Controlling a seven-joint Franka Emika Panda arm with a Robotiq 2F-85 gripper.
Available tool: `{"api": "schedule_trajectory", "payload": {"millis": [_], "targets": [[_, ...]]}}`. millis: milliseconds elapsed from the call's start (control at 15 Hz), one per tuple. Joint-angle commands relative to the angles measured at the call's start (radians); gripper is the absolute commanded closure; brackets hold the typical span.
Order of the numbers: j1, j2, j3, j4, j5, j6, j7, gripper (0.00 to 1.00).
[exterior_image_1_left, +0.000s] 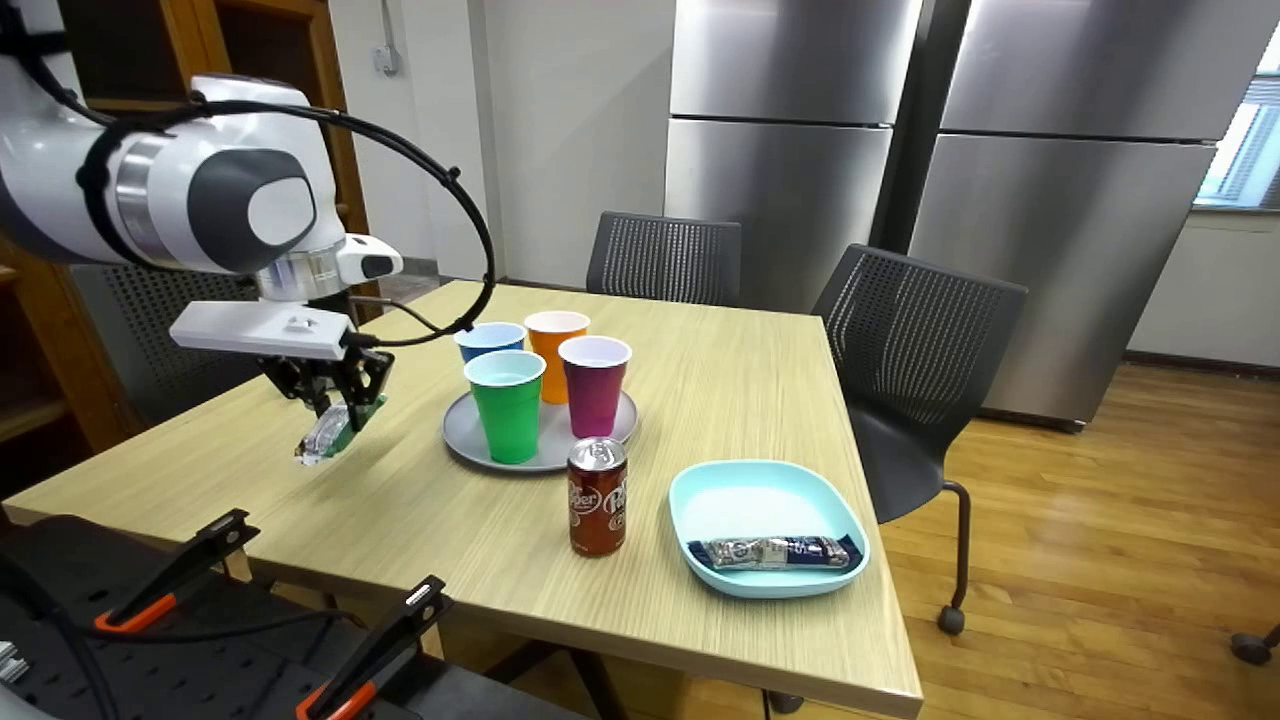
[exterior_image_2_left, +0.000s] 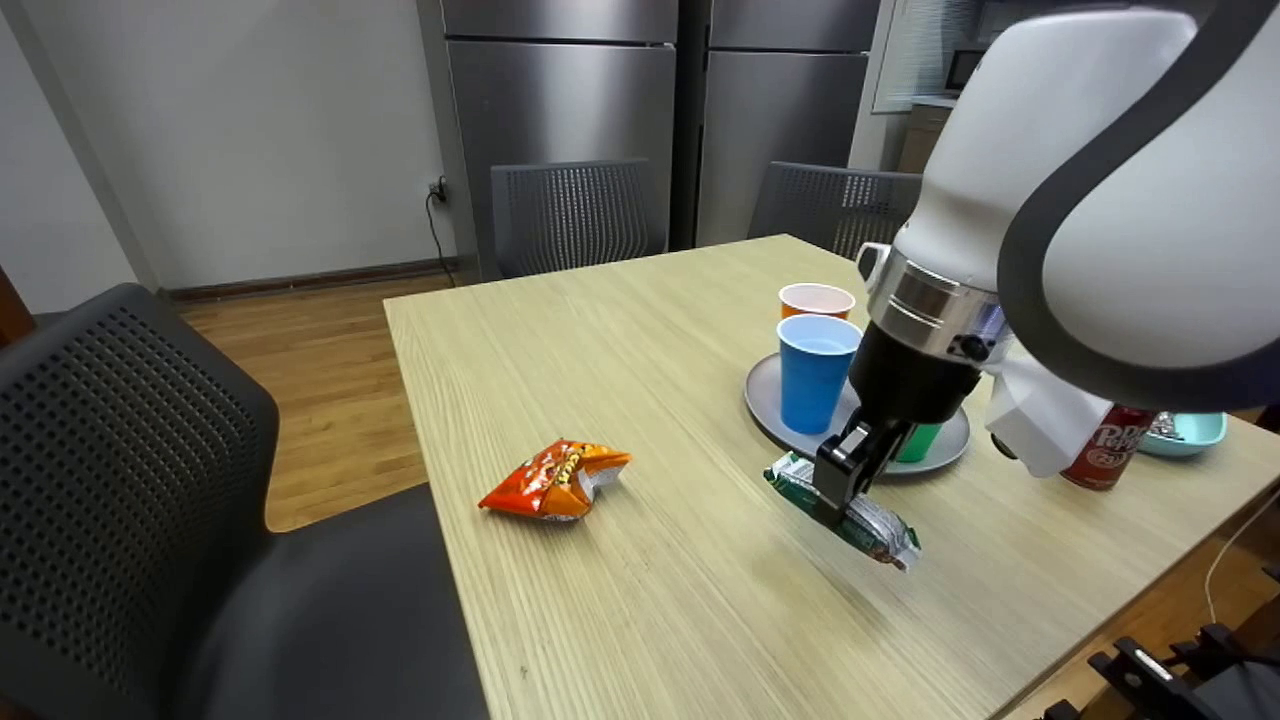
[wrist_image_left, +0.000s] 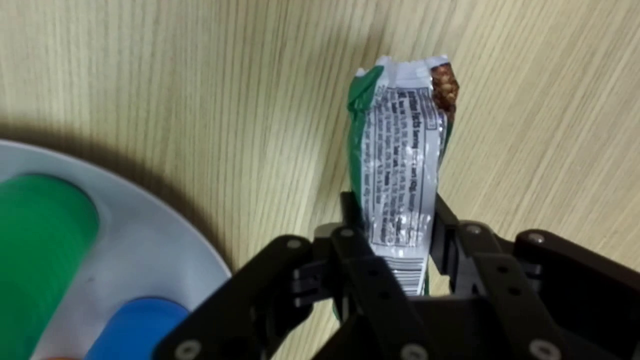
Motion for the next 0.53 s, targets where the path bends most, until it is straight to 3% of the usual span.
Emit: {"api": "schedule_trajectory", "payload": {"millis": [0, 200, 467], "targets": [[-0.140, -0.172, 0.155, -0.051, 0.040, -0.099, -0.020, 0.91], [-0.242, -0.222, 0.286, -0.023, 0.165, -0.139, -0.067, 0.91], [-0.257, -0.309, 0.297, 0.021, 0.307, -0.218, -0.119, 0.91]]}}
